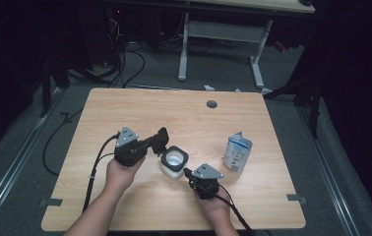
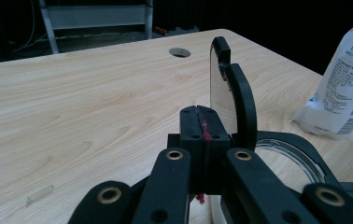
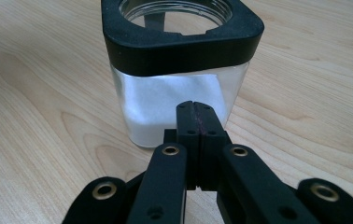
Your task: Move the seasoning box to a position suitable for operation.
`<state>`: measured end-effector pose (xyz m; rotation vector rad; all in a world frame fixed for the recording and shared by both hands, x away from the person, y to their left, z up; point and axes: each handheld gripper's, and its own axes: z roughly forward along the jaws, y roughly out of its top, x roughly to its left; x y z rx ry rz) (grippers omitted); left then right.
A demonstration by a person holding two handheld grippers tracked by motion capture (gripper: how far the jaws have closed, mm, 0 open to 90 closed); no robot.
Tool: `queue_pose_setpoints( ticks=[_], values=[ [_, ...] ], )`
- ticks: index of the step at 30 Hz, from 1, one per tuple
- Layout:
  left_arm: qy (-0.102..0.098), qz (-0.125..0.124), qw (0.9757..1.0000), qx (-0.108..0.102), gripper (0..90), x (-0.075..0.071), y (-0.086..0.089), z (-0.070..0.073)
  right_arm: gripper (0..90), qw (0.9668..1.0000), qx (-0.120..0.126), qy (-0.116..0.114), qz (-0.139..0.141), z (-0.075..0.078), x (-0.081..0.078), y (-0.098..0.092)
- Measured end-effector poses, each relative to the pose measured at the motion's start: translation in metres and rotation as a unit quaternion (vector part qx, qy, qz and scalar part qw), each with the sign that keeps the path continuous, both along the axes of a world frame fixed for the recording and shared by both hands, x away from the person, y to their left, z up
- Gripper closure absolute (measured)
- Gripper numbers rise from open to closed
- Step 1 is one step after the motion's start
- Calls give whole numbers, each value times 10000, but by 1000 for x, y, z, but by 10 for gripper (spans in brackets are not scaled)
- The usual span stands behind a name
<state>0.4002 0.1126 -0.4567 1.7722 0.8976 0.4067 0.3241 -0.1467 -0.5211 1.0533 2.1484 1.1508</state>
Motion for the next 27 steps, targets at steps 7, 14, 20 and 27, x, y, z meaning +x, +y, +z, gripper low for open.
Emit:
queue_pose_setpoints(
  ticks=[7,14,20,27],
  values=[
    [23,-25,10000,-48,900,-2,-1,-3,900,10000,-6,-2,-20,0,0,0],
    [42,-62,9999,-78,900,-5,-3,-5,900,10000,-14,6,-32,0,0,0],
    [11,-129,9999,-93,900,-7,-5,-5,900,10000,-15,5,-33,0,0,0],
    [-24,-239,9997,-71,900,-12,-12,-5,900,10000,-10,5,-28,1,0,0]
  ],
)
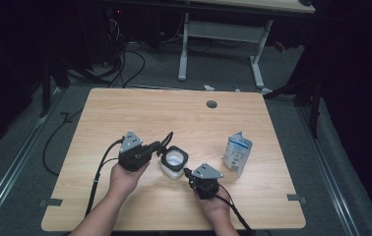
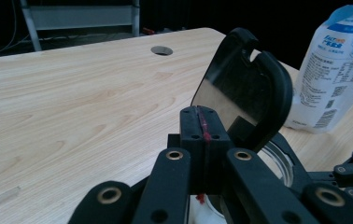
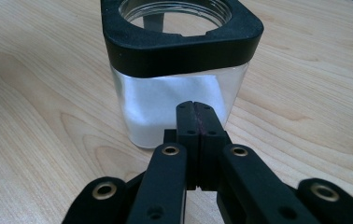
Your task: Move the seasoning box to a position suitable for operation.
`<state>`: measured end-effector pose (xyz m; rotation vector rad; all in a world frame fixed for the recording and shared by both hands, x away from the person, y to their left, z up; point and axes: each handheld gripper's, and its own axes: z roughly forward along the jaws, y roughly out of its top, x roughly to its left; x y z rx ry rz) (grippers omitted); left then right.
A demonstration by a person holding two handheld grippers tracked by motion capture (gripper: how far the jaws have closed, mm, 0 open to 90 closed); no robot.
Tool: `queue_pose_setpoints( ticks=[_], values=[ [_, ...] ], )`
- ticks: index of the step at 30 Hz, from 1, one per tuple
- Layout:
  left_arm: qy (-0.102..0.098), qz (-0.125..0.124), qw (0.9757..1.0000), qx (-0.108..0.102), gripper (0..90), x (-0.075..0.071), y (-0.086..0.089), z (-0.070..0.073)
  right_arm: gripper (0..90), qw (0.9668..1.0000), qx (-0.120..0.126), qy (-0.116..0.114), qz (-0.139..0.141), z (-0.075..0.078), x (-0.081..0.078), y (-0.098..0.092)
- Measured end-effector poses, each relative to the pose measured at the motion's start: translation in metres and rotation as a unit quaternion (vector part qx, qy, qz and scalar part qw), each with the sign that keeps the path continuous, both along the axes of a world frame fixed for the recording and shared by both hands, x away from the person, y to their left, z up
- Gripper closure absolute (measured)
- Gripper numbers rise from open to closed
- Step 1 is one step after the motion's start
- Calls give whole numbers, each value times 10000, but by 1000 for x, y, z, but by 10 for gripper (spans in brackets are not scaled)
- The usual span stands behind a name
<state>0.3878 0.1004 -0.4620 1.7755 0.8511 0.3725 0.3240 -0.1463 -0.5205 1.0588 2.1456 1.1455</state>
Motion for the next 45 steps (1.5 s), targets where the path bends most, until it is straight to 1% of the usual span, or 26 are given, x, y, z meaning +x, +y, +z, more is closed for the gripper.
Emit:
queue_pose_setpoints(
  ticks=[3,6,7,8,9,11,15,19,25,31,33,41,45],
  values=[
    [-25,-40,10000,16,900,-2,-3,0,900,10000,-4,-11,1,0,0,0],
    [-53,-69,9999,80,900,-5,-6,-1,900,10000,-4,-11,1,0,0,0],
    [-42,-128,9999,76,900,-6,-8,-2,900,10000,-4,-9,0,0,0,0],
    [-53,-116,9999,112,900,-6,-8,-3,900,10000,-2,-8,-1,0,0,0],
    [-43,-175,9997,135,900,-7,-10,-4,900,10000,-4,-9,-5,0,0,0],
    [-56,-212,9996,177,900,-9,-13,-5,900,10000,-8,-10,-6,0,0,0],
    [-64,-254,9994,220,900,-11,-16,-7,900,10000,-7,-11,-4,0,0,0],
    [-76,-246,9994,234,900,-11,-17,-8,900,10000,-27,-28,5,0,0,0],
    [-96,-230,9993,275,900,-11,-15,-7,899,10000,-2,-26,-15,0,0,-2],
    [-90,-160,9995,253,900,-11,-12,-6,900,10000,12,-17,-48,1,0,-4],
    [-118,-146,9994,289,900,-11,-10,-5,899,10000,12,-27,-56,1,0,-5],
    [-177,-58,9990,410,898,-13,1,-5,899,9999,-13,-9,-109,0,0,-8],
    [-151,-11,9990,431,896,-14,8,-8,899,9999,-14,-14,-115,0,0,-10]
  ],
)
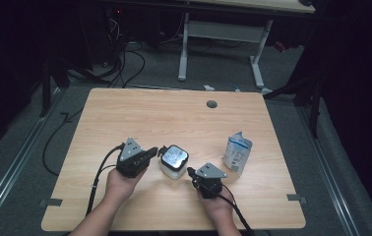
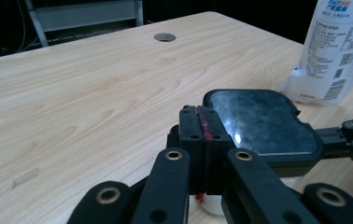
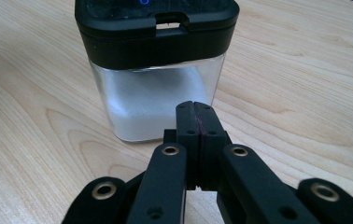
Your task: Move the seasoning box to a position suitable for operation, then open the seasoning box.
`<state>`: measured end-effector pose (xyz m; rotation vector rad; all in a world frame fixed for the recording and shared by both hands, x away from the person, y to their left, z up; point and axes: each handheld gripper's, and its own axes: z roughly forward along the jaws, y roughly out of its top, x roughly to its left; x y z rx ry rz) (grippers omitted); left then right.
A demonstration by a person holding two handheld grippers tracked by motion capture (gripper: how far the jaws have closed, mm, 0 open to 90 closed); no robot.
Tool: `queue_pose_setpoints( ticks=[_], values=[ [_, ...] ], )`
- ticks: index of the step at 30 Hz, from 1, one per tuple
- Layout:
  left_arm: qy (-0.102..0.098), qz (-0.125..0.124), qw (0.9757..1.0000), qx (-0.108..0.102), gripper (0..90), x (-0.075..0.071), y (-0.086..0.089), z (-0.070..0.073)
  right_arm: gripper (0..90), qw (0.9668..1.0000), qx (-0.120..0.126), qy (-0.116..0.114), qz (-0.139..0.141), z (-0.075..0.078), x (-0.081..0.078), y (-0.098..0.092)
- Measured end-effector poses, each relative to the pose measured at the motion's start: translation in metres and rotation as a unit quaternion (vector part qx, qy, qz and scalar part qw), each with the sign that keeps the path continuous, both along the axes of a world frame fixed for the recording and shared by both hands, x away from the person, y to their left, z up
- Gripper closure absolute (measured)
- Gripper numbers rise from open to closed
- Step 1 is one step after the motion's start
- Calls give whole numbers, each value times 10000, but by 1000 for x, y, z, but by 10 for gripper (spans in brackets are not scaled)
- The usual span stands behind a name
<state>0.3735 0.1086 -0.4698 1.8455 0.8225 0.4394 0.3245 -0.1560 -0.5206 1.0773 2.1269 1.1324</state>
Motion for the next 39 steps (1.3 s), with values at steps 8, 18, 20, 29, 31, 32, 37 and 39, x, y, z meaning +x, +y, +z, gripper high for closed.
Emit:
queue_pose_setpoints(
  ticks=[8,18,20,29,31,32,37,39],
  values=[
    [58,72,9999,67,884,-2,16,-4,898,9999,41,8,-99,1,2,-6],
    [75,248,9996,70,852,-3,37,-13,885,9996,91,19,-270,1,3,-17],
    [86,279,9995,80,842,-4,40,-15,876,9995,101,10,-309,1,2,-18],
    [114,370,9991,143,719,-9,56,-21,848,9990,178,-42,-416,4,0,-29],
    [106,420,9989,178,696,-10,60,-23,831,9989,176,-29,-438,4,0,-31],
    [116,462,9987,182,687,-10,63,-25,822,9988,177,-39,-444,3,1,-31],
    [215,611,9975,290,658,-13,77,-36,787,9985,113,7,-542,1,2,-35],
    [235,680,9967,371,646,-14,83,-41,770,9984,85,4,-568,1,1,-37]
  ],
)
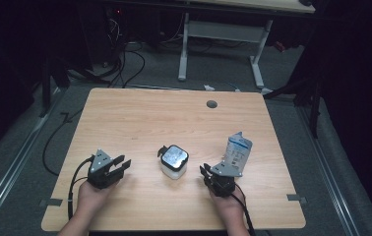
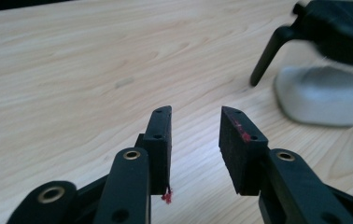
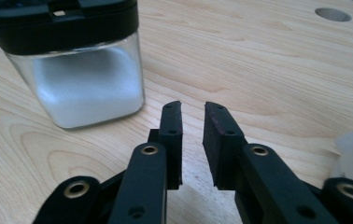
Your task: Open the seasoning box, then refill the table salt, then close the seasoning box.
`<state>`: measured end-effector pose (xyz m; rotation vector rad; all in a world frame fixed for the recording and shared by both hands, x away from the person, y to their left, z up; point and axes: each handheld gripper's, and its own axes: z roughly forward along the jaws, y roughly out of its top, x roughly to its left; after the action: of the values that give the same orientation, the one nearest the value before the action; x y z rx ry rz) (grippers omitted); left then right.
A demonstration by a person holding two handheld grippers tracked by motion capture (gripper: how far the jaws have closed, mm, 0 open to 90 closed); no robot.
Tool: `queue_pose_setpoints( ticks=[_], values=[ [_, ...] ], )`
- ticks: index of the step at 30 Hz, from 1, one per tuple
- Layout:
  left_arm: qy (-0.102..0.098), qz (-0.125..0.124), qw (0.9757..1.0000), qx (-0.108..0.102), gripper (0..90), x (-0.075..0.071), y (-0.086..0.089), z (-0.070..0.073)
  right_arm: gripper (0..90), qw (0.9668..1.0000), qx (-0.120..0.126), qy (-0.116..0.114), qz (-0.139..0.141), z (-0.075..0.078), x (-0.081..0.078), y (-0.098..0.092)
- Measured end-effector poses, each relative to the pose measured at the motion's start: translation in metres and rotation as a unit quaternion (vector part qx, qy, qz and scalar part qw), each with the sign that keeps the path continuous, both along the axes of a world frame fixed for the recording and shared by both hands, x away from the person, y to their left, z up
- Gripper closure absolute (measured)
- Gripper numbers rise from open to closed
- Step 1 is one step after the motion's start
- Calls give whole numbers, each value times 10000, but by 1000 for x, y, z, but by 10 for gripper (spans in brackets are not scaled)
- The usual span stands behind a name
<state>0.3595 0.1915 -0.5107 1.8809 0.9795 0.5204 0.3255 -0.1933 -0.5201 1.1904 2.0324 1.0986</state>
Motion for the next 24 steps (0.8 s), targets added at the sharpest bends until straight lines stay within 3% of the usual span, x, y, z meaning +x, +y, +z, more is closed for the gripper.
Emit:
queue_pose_setpoints(
  ticks=[7,12,17,24],
  values=[
    [76,327,9993,180,597,-7,26,-13,725,9998,-132,47,-107,-4,-4,-13],
    [163,499,9982,280,569,-12,43,-20,698,9998,-70,108,-173,-5,-10,-27],
    [247,646,9971,331,555,-16,54,-23,685,9996,-50,115,-263,-4,-16,-38],
    [178,752,9964,361,546,-26,62,-19,668,9994,-150,162,-272,-6,-29,-51]
  ],
)
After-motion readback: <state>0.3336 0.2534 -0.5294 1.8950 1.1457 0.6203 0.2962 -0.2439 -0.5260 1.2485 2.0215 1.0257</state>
